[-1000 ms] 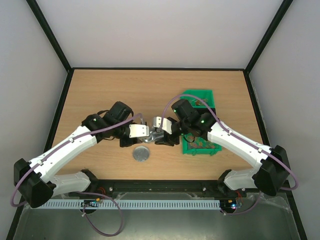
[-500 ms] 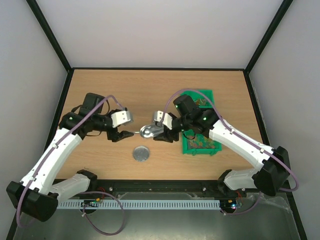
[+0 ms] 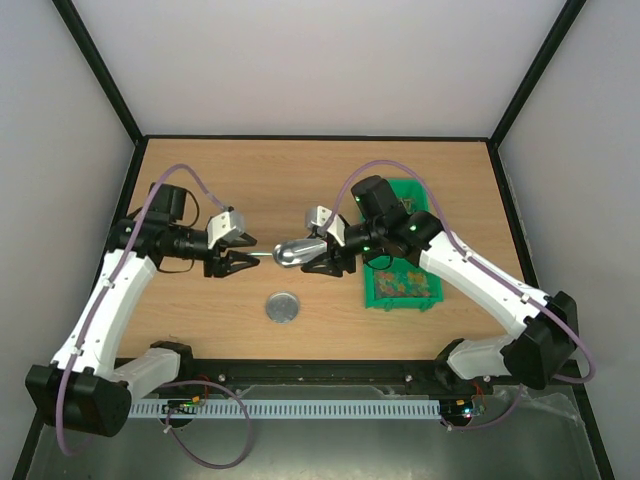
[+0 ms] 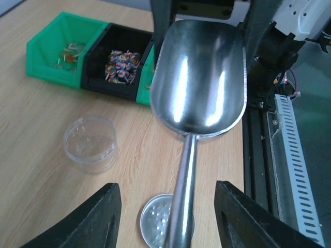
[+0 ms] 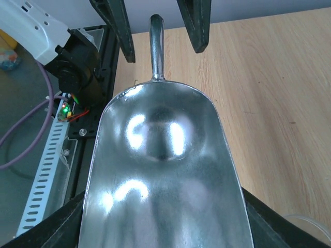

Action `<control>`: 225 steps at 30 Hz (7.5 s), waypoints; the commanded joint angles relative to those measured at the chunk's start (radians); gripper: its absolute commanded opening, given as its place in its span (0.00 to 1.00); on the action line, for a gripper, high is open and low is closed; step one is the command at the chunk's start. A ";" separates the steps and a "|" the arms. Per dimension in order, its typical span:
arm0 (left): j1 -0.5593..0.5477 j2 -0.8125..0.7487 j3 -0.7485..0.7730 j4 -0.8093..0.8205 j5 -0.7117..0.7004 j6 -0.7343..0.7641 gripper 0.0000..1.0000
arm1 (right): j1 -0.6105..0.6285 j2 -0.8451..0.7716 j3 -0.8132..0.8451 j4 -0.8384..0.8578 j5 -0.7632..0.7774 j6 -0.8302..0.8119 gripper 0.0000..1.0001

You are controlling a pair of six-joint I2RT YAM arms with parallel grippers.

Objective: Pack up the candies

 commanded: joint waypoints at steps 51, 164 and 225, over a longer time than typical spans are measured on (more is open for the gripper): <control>-0.023 -0.088 -0.172 0.329 0.201 -0.270 0.04 | -0.015 0.010 0.038 0.014 -0.091 0.029 0.46; -0.773 1.133 1.137 -0.300 -1.206 -0.107 0.02 | -0.756 0.372 0.009 -0.405 0.151 0.388 0.24; -0.754 1.220 1.165 -0.338 -1.115 -0.253 0.02 | -0.739 0.352 -0.034 -0.384 0.093 0.380 0.23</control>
